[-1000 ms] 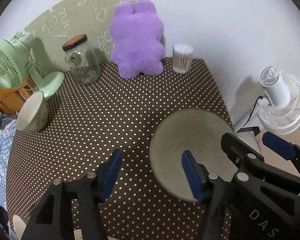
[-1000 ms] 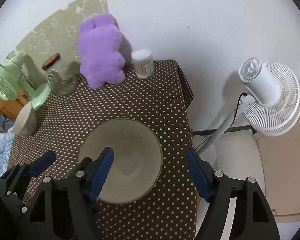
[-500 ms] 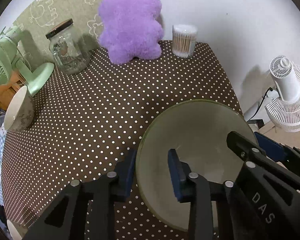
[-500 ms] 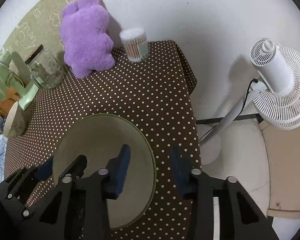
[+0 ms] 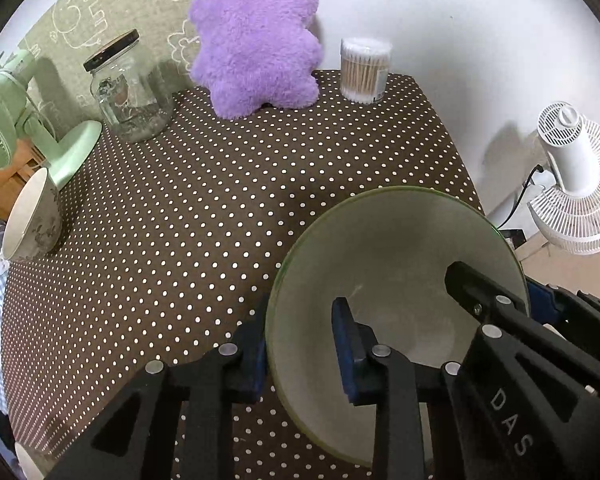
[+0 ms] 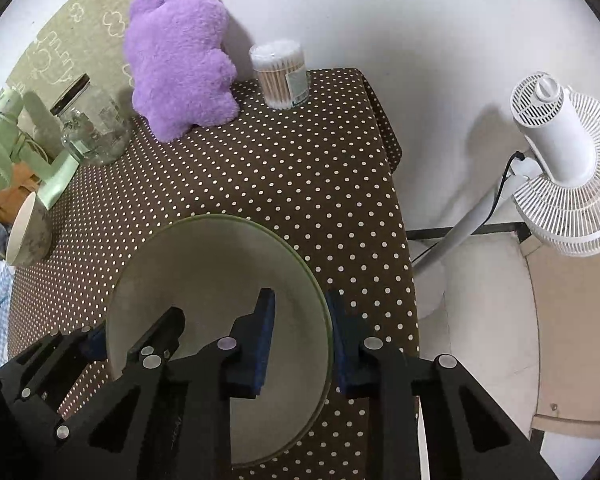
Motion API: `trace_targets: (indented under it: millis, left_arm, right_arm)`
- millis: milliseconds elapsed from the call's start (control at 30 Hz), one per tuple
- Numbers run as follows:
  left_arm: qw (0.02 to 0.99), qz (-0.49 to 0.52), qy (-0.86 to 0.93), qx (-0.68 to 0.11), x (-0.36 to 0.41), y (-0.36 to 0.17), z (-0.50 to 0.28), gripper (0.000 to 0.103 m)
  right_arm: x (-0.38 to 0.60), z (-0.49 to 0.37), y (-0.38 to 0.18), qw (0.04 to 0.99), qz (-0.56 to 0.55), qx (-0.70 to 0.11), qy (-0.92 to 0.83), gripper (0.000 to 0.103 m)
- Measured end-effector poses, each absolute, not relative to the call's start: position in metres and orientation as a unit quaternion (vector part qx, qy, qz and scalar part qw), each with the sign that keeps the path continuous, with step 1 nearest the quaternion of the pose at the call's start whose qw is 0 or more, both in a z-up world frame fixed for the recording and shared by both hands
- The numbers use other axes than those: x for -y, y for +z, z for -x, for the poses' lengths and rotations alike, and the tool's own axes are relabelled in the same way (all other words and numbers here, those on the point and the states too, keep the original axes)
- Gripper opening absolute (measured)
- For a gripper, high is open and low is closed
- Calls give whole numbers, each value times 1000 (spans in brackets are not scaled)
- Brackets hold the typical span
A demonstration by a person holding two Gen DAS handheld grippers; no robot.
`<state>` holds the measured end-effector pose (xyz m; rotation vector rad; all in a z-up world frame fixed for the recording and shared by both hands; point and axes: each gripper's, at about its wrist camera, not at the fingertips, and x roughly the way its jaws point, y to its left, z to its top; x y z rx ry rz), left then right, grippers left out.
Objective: Organize plates and bowls
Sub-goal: 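Carry the held bowl with both grippers toward the plate stack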
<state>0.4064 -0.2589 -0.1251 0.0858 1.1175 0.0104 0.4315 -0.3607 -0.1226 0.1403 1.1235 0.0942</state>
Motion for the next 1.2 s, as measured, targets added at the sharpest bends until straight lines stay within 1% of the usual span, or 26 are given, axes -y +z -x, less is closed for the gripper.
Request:
trace_targets:
  millis: [500, 867, 1200]
  left_arm:
    - [859, -39, -5, -511, 236, -83, -369, 27]
    - [868, -33, -20, -495, 195, -50, -323, 27]
    - [872, -29, -35, -487, 155, -32, -281, 27]
  right_arm:
    - [343, -396, -80, 856, -59, -512, 39, 29]
    - [308, -348, -42, 864, -65, -499, 27, 29]
    - [263, -299, -17, 872, -65, -486, 14, 29]
